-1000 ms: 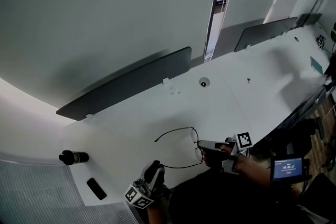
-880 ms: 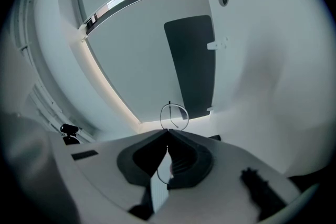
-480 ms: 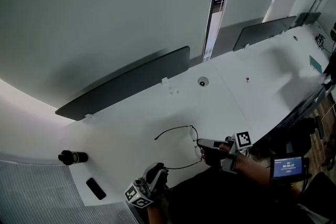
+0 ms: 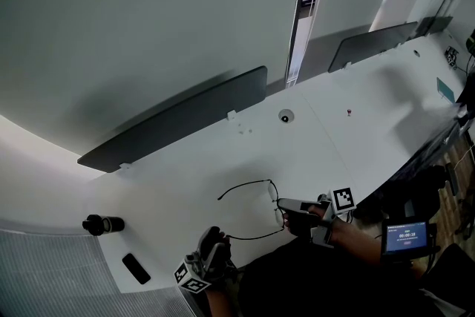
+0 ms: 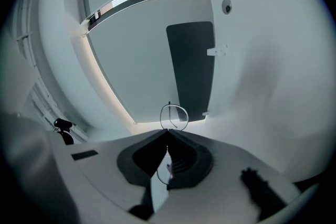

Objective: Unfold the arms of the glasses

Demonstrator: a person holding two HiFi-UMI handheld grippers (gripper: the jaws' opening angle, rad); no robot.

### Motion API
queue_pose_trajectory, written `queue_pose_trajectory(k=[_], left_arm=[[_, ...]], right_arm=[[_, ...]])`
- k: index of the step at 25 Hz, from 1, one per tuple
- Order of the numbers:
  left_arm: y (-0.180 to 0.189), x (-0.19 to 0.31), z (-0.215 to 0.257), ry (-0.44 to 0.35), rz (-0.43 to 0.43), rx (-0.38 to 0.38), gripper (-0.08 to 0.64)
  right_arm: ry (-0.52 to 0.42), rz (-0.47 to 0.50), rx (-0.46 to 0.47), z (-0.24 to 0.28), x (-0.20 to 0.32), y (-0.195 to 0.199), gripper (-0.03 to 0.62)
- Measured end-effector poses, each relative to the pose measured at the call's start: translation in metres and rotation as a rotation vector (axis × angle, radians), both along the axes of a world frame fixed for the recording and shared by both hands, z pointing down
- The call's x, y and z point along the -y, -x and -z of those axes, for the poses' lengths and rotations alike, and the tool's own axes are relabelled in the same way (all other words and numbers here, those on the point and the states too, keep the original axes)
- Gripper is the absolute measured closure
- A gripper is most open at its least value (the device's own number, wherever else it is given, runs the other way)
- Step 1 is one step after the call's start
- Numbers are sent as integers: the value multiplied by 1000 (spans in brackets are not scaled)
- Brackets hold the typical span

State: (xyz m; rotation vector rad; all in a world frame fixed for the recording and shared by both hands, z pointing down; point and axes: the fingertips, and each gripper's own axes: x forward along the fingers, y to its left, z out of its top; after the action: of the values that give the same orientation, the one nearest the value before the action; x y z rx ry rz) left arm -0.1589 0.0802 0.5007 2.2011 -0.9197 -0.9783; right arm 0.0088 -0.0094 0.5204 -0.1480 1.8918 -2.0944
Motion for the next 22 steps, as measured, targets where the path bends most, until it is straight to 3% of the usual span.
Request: queue_pose_trajectory(k=[3, 6, 9, 12, 17, 22], left_arm=[[42, 6, -14, 46, 170, -27, 365], [62, 14, -27, 106, 271, 76, 365], [48, 21, -34, 137, 214, 271, 365], [28, 26, -32, 124, 129, 372, 368], [13, 36, -26, 100, 97, 408, 368], [19, 44, -27, 114, 133, 402, 371]], right_arm=[[-3, 23, 1, -1, -4, 2, 583], [-19, 72, -7, 0, -12, 7, 583], [-17, 119, 7, 2, -21, 14, 583], [-15, 146, 20, 5, -26, 20, 583], [-13, 171, 17, 4, -33, 24, 583], [-16, 194, 6, 2, -37, 26, 583]])
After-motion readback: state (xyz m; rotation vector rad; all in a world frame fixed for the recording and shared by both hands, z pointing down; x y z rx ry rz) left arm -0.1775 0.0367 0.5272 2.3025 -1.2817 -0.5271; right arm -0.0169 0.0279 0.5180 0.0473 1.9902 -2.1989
